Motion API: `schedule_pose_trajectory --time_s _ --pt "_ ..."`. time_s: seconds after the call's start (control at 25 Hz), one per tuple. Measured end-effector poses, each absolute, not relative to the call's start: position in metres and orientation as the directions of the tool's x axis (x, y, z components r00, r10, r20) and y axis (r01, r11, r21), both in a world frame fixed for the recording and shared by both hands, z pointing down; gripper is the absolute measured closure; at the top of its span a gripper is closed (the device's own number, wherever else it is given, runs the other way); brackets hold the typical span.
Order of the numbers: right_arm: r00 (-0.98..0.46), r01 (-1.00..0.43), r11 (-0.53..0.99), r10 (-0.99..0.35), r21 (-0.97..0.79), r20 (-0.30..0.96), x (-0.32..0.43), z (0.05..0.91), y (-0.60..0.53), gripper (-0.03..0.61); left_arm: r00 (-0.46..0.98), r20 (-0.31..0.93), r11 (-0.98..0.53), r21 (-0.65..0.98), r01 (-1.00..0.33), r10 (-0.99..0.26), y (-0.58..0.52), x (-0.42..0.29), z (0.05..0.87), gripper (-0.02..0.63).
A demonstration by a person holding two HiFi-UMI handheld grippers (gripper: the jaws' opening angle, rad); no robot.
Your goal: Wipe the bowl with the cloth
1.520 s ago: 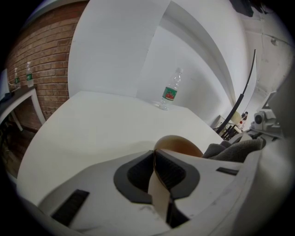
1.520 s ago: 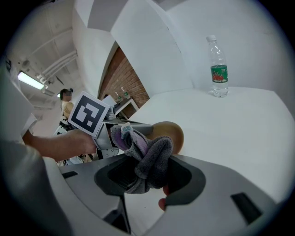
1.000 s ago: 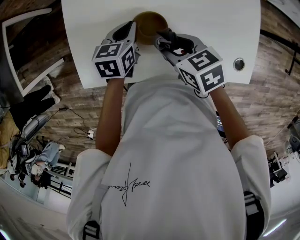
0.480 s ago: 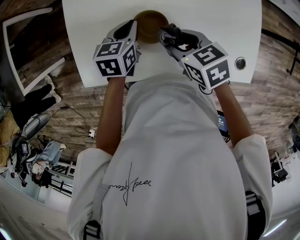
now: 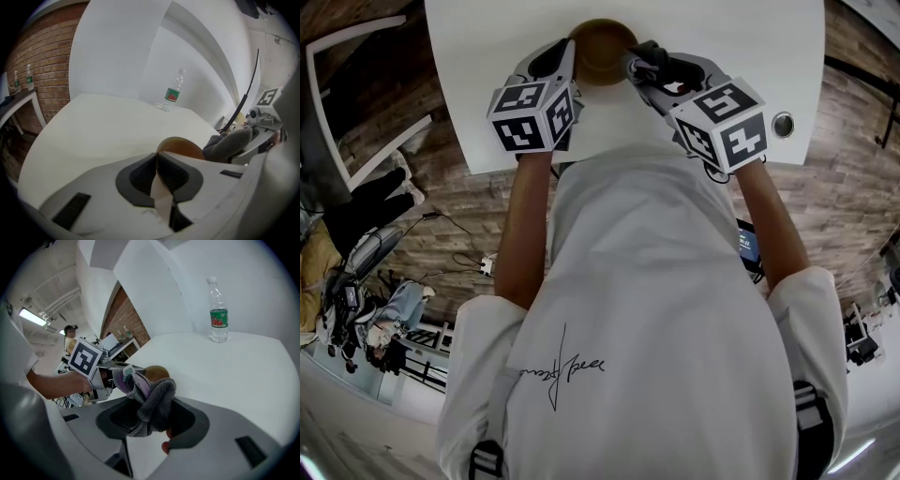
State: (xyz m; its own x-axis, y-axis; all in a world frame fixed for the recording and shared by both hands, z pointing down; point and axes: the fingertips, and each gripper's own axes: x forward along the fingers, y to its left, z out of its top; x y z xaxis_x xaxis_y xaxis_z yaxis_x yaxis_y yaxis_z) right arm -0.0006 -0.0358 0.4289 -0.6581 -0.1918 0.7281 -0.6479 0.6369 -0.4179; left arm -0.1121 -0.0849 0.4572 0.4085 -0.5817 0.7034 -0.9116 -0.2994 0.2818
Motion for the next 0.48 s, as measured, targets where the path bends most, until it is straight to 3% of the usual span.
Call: schedule_pose_trajectory --time_s 0.48 --pt "-0.655 -0.655 0.632 -0.203 -0.413 0.728 0.003 0.429 -0.047 0.399 0.411 0.702 -0.301 0.284 -0.911 -0.581 -0.087 -0.114 0.457 0.597"
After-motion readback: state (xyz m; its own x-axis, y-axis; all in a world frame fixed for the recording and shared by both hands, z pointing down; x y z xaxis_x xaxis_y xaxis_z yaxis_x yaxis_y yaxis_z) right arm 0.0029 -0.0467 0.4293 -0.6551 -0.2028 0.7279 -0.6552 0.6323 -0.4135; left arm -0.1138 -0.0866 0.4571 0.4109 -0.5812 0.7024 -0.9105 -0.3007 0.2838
